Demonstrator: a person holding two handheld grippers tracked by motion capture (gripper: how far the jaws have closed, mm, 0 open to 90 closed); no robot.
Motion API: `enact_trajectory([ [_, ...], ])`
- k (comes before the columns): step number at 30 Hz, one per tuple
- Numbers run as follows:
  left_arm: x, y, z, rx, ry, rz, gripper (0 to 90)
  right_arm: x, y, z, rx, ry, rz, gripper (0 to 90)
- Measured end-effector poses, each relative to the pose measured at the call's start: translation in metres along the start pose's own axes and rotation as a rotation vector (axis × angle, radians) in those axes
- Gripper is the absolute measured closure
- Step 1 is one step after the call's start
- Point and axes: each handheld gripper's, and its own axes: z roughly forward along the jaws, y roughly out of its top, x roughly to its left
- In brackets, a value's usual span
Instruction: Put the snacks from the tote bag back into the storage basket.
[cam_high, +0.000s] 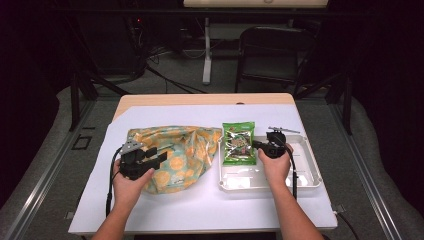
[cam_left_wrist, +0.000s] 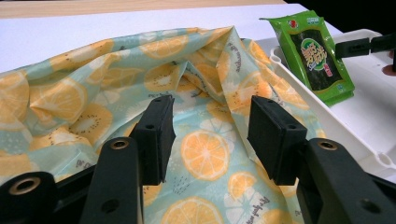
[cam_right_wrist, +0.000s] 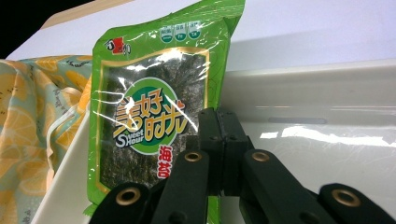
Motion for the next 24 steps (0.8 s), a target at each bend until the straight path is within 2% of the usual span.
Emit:
enact_trajectory([
  [12,0.0046,-0.0018,-0.0001,0.002,0.003,-0.017,50.2,0.0018,-0.0013,-0.0005,-0.012,-0.006,-0.022,84.0],
  [18,0.0056,-0.0027,-0.0009,-0.002,0.008,-0.021,50.1,0.0021,-0.0028,0.0005,-0.009,0.001,-0.024,75.6],
  [24,0.0071,-0.0039,-0.0005,0.001,0.007,-0.026,49.4,0.0012,-0.0025,-0.0009,-0.024,0.022,-0.032,61.6],
])
